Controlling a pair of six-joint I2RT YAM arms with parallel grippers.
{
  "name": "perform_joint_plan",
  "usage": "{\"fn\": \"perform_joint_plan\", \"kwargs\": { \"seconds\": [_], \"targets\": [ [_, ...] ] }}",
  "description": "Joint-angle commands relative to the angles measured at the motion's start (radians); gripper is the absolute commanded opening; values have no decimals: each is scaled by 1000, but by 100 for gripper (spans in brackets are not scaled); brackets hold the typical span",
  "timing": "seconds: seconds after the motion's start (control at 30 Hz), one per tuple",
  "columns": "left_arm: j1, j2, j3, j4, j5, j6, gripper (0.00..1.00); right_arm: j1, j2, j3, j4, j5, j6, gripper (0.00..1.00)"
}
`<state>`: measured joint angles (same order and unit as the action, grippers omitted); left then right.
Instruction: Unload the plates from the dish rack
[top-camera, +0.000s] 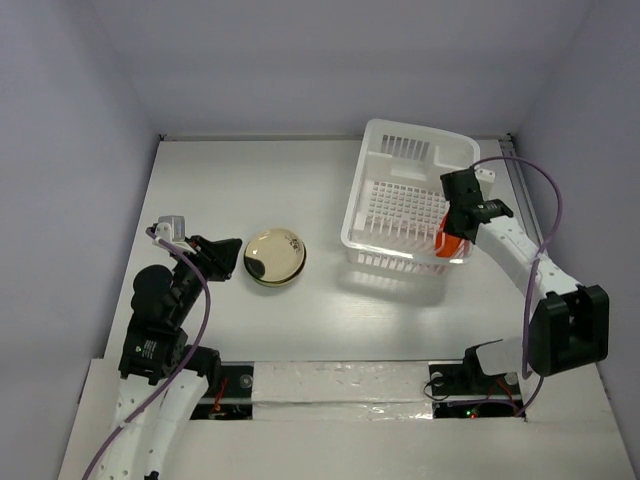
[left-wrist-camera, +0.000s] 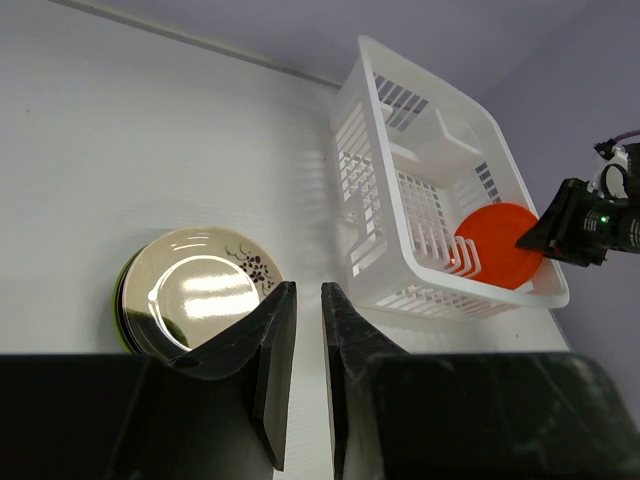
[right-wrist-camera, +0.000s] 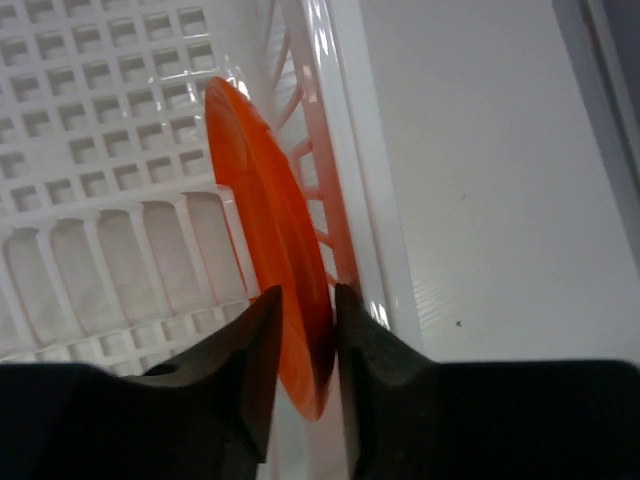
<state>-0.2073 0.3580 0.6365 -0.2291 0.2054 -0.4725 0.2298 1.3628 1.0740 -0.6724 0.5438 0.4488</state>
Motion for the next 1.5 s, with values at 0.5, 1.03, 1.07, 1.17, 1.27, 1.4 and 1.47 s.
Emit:
{"fn": "perform_joint_plan", "kwargs": {
  "seconds": [0.5,1.03,1.07,1.17,1.27,1.4,1.47],
  "targets": [
    [-1,9,23,42,-4,9,14,20,36,129,14,271,-194,0],
    [8,13,22,45,0,6,14,135,-79,343,-133,432,-226,0],
    [8,15,22,47,0,6,14,135,-94,363,-162,430,-208,0],
    [17,15,22,47,2,6,14,204,-135,409,-153,333,-185,0],
    [26,19,22,47,-1,8,14,336,-189,385,6,153,-158,0],
    [36,22,23,42,-12,6,13,483,-157,342,202,-66,-87,0],
    [45,22,25,39,-21,6,14,549,-93,331,329,-181,-41,0]
  ]
}}
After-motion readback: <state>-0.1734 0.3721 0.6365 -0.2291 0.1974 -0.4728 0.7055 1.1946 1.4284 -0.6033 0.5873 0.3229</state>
